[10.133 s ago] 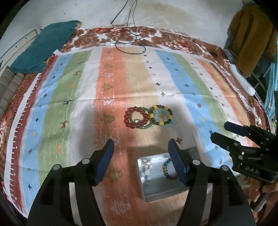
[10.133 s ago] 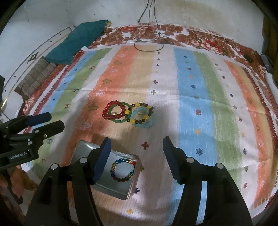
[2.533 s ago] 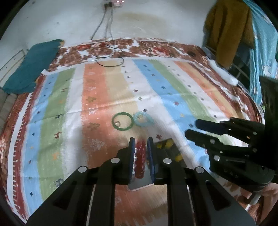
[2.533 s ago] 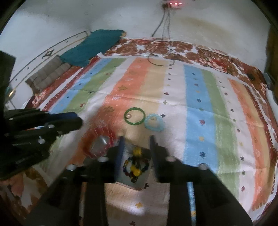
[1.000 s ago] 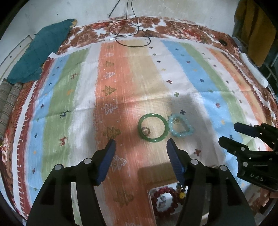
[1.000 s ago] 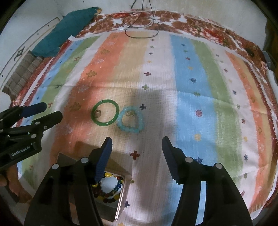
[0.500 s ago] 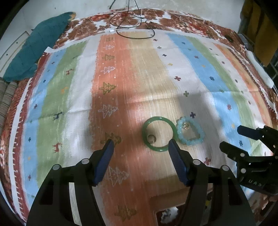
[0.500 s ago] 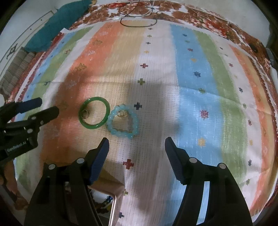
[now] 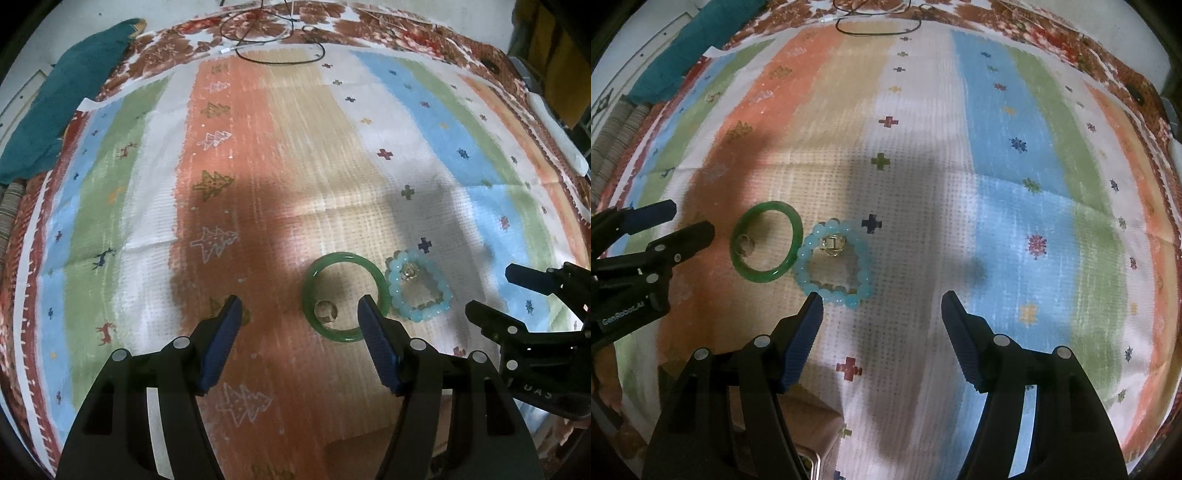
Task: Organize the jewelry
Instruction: 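Move both open tools over the green bangle and light blue bracelet, then grasp the green jade bangle with the left tool while the right grasps the light blue bracelet, then lift both held bracelets and carry them toward the silver tin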
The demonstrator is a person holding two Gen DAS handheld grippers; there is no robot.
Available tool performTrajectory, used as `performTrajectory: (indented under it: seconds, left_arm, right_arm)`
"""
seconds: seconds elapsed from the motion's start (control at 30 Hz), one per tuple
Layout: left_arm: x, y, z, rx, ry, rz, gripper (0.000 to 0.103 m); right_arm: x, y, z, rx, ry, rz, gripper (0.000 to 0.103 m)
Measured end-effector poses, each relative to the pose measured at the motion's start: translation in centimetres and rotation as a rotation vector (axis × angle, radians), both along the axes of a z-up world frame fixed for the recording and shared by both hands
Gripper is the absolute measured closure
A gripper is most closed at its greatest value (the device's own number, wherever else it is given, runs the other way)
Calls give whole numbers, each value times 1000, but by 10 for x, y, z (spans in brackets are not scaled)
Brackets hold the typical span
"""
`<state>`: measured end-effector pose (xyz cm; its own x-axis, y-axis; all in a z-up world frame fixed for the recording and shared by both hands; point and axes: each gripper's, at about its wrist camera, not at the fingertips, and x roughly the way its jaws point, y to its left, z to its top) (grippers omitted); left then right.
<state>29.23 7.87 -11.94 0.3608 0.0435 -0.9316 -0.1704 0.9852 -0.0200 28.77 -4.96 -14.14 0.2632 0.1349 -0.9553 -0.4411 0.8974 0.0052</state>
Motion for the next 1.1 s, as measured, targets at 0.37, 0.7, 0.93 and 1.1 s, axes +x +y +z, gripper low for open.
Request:
performTrajectory:
  seconds: [0.37, 0.7, 0.93, 1.1]
  left_arm:
    - [21, 5, -22, -9, 34, -19, 40]
    - [34, -5, -56, 3, 117, -63, 57]
    - [33, 3, -58, 22, 129, -25, 89]
    - [31, 5, -55, 17, 111, -19, 96]
  right_arm:
    - [20, 5, -25, -33, 43, -6, 37]
    - [29, 13, -40, -74, 41, 20, 47]
    - [28, 15, -42, -123, 17, 33, 79]
    - [27, 12, -39, -119, 3, 37, 91]
